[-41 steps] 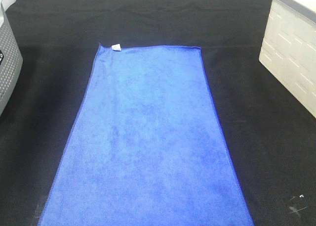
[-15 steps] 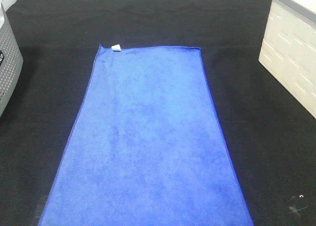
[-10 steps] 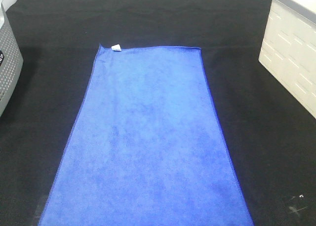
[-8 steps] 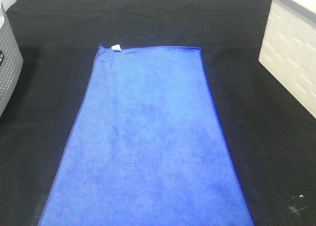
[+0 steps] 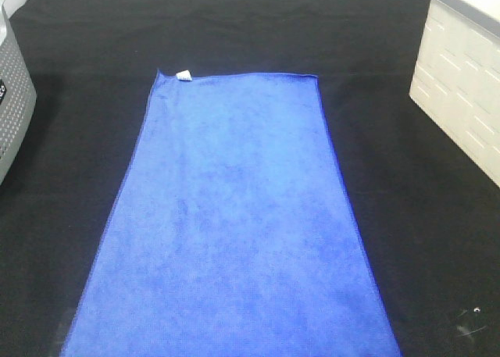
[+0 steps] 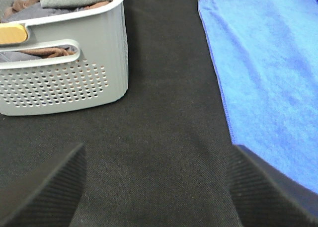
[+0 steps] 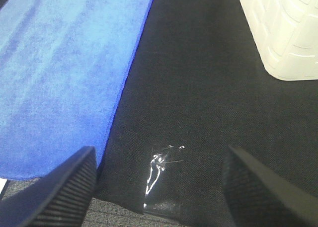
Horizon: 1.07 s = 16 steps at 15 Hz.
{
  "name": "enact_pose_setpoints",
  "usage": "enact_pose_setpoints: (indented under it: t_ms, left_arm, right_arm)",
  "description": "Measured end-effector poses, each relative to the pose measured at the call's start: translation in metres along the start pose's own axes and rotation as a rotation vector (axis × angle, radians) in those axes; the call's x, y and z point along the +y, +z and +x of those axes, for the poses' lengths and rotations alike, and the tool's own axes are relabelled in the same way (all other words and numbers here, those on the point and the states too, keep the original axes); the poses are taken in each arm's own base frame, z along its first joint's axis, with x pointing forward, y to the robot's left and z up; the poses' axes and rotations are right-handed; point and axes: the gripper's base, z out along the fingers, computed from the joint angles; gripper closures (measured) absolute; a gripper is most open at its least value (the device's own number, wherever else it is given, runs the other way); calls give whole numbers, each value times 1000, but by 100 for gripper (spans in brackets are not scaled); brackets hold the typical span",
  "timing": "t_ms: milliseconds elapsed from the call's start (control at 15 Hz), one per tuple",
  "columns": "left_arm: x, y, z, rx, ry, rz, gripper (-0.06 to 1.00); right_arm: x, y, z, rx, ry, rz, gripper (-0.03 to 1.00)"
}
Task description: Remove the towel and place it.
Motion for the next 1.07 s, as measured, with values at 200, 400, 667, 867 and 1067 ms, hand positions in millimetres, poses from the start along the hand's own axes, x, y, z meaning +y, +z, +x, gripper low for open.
enact_pose_setpoints:
  t_ms: [200,400,667,867,1067]
  left_arm:
    - [0,0,0,-3,1,3,22]
    - [0,0,0,-6,2,4,22]
    - [0,0,0,-6,3,4,22]
    - [0,0,0,-6,3,4,22]
    - [0,0,0,-6,3,5,22]
  right_arm:
    - [0,0,0,0,0,1,28]
    - [0,0,0,0,0,1,28]
    - [0,0,0,0,0,1,28]
    - [0,0,0,0,-1,0,28]
    - [0,0,0,0,-1,0,28]
